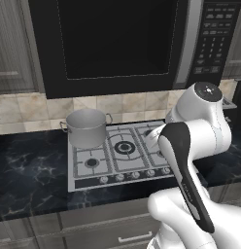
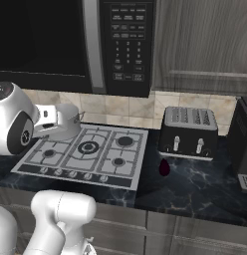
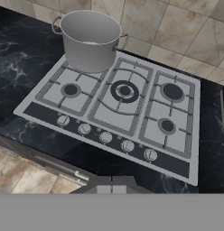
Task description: Turn on the burner for the pot on the stove. Wait thirty seconds for the pot to heat up. Then add the eggplant to the pot.
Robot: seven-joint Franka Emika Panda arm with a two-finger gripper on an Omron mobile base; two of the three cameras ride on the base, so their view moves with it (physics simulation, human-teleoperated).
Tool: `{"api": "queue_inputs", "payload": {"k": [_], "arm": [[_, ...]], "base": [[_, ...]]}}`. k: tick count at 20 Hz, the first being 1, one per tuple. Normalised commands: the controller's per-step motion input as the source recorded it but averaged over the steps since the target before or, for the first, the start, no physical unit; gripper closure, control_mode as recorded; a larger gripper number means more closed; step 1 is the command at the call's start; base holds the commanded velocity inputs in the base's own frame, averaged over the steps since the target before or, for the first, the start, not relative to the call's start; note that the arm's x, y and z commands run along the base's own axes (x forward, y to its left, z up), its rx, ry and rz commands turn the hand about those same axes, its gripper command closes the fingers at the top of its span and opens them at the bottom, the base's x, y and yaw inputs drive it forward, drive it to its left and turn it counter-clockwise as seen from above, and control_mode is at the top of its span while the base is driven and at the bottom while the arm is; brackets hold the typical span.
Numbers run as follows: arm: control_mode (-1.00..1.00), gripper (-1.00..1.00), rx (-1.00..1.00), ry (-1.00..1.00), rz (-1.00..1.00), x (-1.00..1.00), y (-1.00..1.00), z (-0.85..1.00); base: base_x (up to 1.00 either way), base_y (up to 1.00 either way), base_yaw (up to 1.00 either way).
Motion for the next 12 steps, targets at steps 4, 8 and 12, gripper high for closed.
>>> {"api": "queue_inputs", "payload": {"k": [4, 8, 12], "arm": [[-1.00, 1.00, 0.00, 0.00, 0.00, 0.00, 0.00, 0.00], [-1.00, 1.00, 0.00, 0.00, 0.00, 0.00, 0.00, 0.00], [-1.00, 1.00, 0.00, 0.00, 0.00, 0.00, 0.00, 0.00]], "base": [[0.00, 0.00, 0.00], [0.00, 0.00, 0.00], [0.00, 0.00, 0.00]]}}
